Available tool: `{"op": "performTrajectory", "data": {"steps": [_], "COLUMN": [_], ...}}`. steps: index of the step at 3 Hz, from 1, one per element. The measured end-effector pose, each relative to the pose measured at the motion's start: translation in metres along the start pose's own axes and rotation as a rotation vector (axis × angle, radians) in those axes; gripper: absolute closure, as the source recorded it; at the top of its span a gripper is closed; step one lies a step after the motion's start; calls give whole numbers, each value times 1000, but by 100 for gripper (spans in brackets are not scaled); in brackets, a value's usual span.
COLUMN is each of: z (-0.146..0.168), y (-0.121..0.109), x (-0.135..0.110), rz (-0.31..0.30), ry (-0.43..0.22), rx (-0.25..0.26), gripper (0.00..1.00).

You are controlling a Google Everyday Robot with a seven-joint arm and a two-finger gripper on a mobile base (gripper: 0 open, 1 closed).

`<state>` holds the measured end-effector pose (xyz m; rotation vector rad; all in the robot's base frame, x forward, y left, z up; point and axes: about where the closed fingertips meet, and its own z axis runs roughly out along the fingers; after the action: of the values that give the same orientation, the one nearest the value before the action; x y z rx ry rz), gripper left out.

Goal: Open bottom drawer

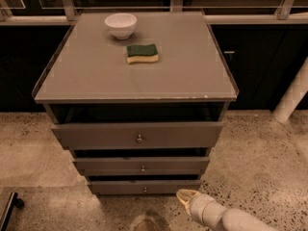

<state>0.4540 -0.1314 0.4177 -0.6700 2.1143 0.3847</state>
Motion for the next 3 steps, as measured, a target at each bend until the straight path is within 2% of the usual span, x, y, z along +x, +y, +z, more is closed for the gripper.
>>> {"op": "performTrajectory", "data": {"steps": [1, 2, 3], "z": [21, 47, 52], "y": [0, -8, -11], "x": [30, 67, 71], "rz": [-10, 73, 89], "ry": [-31, -24, -26], "rx": [-48, -74, -72], "gripper": [100, 100, 100]}}
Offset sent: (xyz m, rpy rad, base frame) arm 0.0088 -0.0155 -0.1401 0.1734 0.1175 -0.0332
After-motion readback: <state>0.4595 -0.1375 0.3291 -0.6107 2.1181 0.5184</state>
